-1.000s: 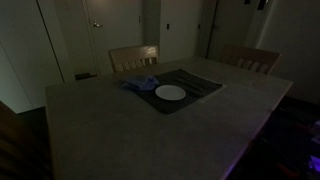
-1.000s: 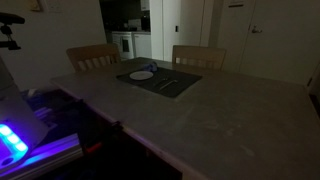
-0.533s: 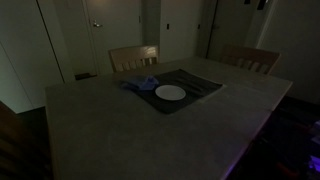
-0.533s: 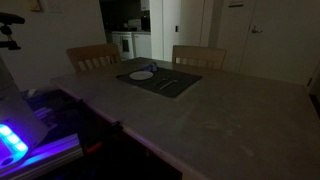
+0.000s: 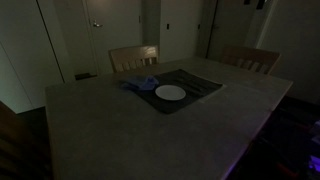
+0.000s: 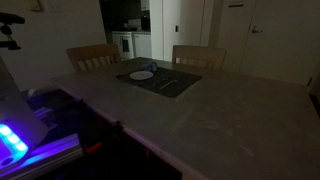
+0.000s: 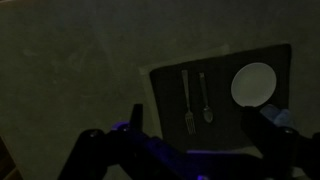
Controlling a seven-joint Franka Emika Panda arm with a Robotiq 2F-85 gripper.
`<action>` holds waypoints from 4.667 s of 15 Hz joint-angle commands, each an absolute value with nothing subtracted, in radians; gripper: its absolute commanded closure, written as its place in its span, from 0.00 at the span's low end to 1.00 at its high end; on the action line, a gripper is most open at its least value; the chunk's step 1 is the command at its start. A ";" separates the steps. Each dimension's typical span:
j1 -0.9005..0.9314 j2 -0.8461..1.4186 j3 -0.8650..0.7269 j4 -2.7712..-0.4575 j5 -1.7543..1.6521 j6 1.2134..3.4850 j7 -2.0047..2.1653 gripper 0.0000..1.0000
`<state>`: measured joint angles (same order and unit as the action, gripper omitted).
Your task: Move the plate to the left
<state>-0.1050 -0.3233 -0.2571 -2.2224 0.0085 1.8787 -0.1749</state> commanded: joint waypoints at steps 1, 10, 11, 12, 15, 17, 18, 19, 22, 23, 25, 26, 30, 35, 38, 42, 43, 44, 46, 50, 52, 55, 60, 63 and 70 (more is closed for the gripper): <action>-0.124 -0.310 -0.229 -2.212 -0.012 1.863 -0.178 0.00; -0.105 -0.282 -0.167 -2.196 -0.065 1.873 -0.139 0.00; -0.101 -0.273 -0.158 -2.192 -0.066 1.873 -0.140 0.00; -0.098 -0.261 -0.148 -2.190 -0.072 1.878 -0.138 0.00; -0.088 -0.224 -0.130 -2.181 -0.073 1.888 -0.146 0.00; -0.081 -0.203 -0.119 -2.182 -0.075 1.904 -0.148 0.00; -0.078 -0.190 -0.115 -2.180 -0.075 1.913 -0.149 0.00; -0.074 -0.178 -0.110 -2.180 -0.074 1.925 -0.151 0.00; -0.061 -0.146 -0.095 -2.176 -0.072 1.945 -0.150 0.00; -0.056 -0.130 -0.090 -2.173 -0.067 1.946 -0.153 0.00; -0.045 -0.096 -0.087 -2.156 -0.041 1.918 -0.186 0.00; -0.053 -0.148 -0.088 -2.194 -0.058 1.934 -0.154 0.00; -0.046 -0.114 -0.083 -2.181 -0.053 1.934 -0.161 0.00; -0.042 -0.091 -0.080 -2.166 -0.065 1.909 -0.192 0.00; -0.041 -0.070 -0.085 -2.177 -0.036 1.927 -0.246 0.00; -0.044 -0.025 -0.085 -2.189 0.015 1.963 -0.327 0.00; -0.045 -0.010 -0.085 -2.189 0.029 1.976 -0.343 0.00; -0.046 0.006 -0.084 -2.189 0.041 1.991 -0.358 0.00; -0.051 0.039 -0.083 -2.191 0.073 2.031 -0.386 0.00; -0.062 0.143 -0.073 -2.164 0.173 2.060 -0.486 0.00; -0.071 0.202 -0.064 -2.147 0.218 2.062 -0.527 0.00; -0.083 0.284 -0.042 -2.118 0.270 2.061 -0.568 0.00; -0.101 0.380 0.007 -2.086 0.332 2.139 -0.571 0.00; -0.107 0.403 0.037 -2.100 0.365 2.262 -0.563 0.00; -0.112 0.410 0.061 -2.107 0.350 2.313 -0.533 0.00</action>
